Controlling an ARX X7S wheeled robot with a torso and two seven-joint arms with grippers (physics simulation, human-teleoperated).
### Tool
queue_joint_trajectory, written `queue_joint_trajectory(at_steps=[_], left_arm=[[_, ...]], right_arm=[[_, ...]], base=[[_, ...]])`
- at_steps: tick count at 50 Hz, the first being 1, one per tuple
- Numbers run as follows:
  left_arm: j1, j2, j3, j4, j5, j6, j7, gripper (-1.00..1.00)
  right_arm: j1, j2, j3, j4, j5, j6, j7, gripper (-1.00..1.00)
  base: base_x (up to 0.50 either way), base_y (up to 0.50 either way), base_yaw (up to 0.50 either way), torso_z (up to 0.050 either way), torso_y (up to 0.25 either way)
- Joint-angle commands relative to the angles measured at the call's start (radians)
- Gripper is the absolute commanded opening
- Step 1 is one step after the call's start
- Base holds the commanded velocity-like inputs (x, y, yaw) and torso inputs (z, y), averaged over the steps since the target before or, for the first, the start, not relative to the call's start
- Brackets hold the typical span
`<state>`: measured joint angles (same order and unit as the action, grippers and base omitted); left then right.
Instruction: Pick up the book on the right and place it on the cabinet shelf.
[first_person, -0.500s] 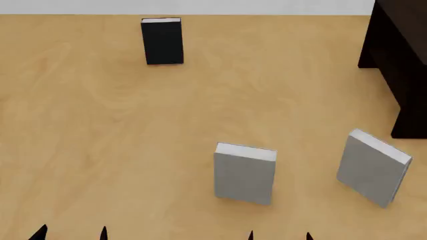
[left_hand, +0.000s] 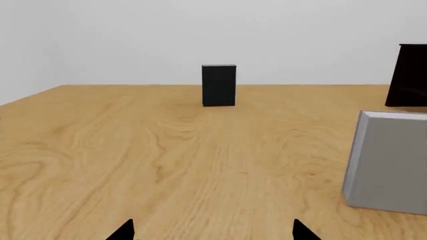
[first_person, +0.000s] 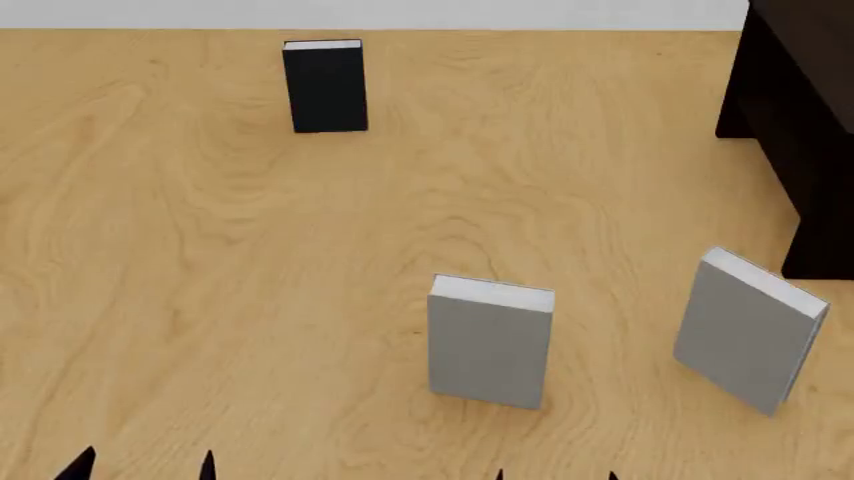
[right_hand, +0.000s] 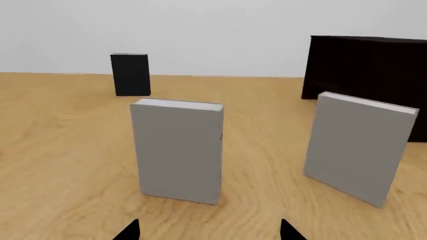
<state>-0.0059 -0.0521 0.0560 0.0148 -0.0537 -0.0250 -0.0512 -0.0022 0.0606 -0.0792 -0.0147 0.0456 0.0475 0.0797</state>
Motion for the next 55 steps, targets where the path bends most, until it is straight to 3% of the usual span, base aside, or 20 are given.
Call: queue_joint_trajectory(at_steps=[1,9,12,18,27,32,55], left_arm=[[0.016,-0.027,0.021,0.111,-0.029,-0.108,-0.023,1.00],[0.038,-0.068,0.024,0.310,-0.048,-0.283,-0.034,1.00],[0.067,-0.104,0.048,0.381,-0.006,-0.259,-0.030,1.00],[0.150,-0.129,0.027,0.555,-0.067,-0.367,-0.014,1.00],[0.256,-0.111,0.003,0.546,-0.090,-0.265,-0.033,1.00],[0.278,-0.097,-0.026,0.559,-0.168,-0.288,-0.030,1.00],[0.301,-0.130,0.035,0.638,-0.201,-0.362,-0.027,1.00]], right_arm=[[-0.003,0.019,-0.022,-0.092,0.004,0.116,0.042,1.00],[0.041,0.054,-0.019,-0.309,0.031,0.378,0.046,1.00],[0.060,0.077,-0.023,-0.364,0.037,0.433,0.034,1.00],[0.123,0.114,-0.008,-0.492,0.063,0.595,0.019,1.00],[0.251,0.152,0.040,-0.616,0.137,0.814,-0.012,1.00],[0.348,0.171,0.072,-0.652,0.177,0.939,-0.027,1.00],[0.590,0.228,0.161,-0.655,0.252,1.171,-0.056,1.00]], base=[[0.00,0.00,0.00,0.000,0.000],[0.00,0.00,0.00,0.000,0.000],[0.00,0.00,0.00,0.000,0.000],[0.00,0.00,0.00,0.000,0.000],[0.00,0.00,0.00,0.000,0.000],[0.00,0.00,0.00,0.000,0.000],[0.00,0.00,0.00,0.000,0.000]])
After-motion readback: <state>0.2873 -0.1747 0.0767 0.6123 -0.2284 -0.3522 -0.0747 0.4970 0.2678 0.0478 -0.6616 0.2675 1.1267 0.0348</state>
